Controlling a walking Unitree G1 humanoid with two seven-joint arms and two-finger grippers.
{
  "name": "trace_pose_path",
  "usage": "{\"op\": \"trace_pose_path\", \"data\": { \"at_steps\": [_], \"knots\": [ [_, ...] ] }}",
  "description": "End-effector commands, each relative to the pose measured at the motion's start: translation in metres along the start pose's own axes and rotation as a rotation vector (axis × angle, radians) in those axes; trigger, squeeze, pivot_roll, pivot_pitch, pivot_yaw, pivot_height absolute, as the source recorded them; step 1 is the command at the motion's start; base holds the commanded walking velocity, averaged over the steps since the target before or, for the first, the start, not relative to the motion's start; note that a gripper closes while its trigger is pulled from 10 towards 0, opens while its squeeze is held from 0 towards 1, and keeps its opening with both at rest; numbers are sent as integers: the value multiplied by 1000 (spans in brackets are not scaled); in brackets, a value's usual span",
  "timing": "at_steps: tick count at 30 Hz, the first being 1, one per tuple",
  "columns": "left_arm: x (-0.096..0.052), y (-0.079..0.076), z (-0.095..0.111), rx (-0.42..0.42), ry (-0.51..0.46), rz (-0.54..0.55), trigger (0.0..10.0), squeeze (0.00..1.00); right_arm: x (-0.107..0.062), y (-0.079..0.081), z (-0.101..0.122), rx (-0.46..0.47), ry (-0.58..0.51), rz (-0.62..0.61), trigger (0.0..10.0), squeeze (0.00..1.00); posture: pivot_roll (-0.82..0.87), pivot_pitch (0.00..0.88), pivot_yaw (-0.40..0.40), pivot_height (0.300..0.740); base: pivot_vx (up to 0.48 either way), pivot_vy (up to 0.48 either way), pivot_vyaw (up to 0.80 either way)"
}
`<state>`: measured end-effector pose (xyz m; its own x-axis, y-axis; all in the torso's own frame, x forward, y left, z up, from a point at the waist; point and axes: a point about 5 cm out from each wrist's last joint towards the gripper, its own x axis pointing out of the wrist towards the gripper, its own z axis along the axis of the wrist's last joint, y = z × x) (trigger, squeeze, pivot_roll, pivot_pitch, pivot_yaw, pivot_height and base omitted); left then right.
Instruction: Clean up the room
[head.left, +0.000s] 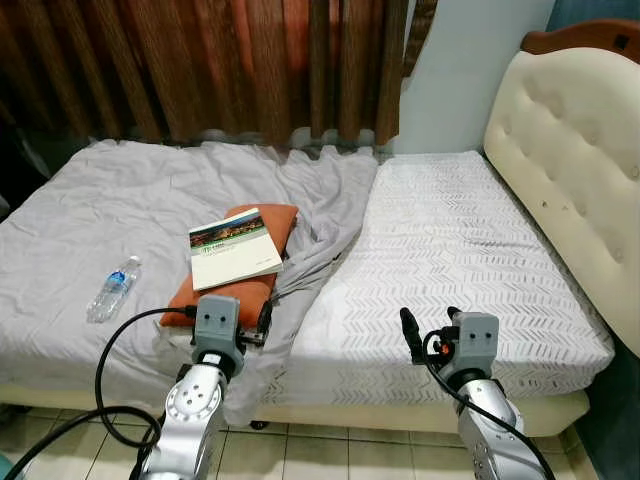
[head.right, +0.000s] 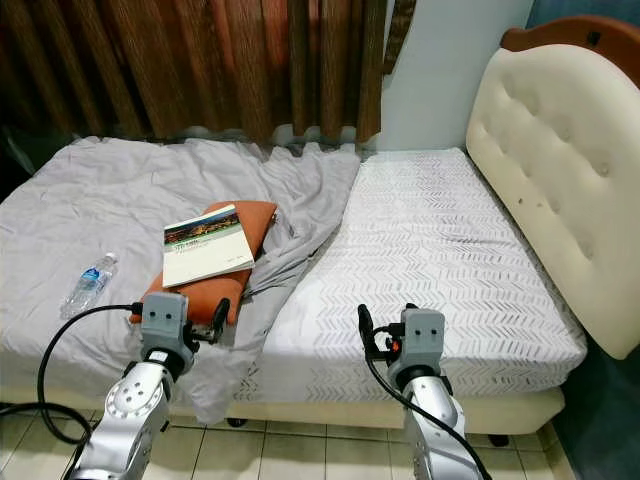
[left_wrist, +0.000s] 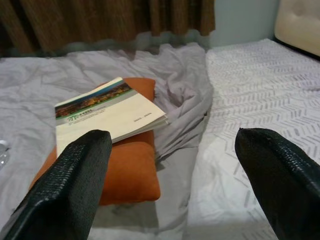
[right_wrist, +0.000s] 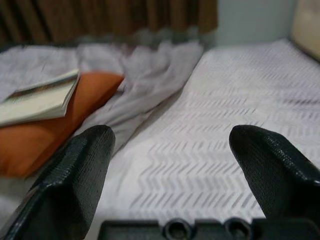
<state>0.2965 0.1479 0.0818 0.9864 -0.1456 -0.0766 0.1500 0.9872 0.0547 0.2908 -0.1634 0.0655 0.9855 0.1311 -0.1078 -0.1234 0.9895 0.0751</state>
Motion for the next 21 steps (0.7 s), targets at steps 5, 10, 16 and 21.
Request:
{"op": "trace_pose_path", "data": {
  "at_steps": [5, 10, 16, 21],
  "knots": [
    [-1, 0, -12, 21, 77, -8, 10000, 0, 1, 8, -21, -24, 161, 70, 10000, 0, 3, 0, 27, 740, 0, 0, 0],
    [-1, 0, -12, 17, 73, -10, 10000, 0, 1, 5, -13, -17, 100, 47, 10000, 0, 4, 0, 27, 740, 0, 0, 0],
    [-1, 3, -4, -11, 14, -2, 10000, 0, 1, -6, 14, -39, -101, -40, 10000, 0, 5, 0, 27, 740, 126, 0, 0],
    [-1, 3, -1, -17, -6, -14, 10000, 0, 1, -2, 10, -50, -80, -13, 10000, 0, 4, 0, 28, 740, 442, 0, 0]
  ]
}}
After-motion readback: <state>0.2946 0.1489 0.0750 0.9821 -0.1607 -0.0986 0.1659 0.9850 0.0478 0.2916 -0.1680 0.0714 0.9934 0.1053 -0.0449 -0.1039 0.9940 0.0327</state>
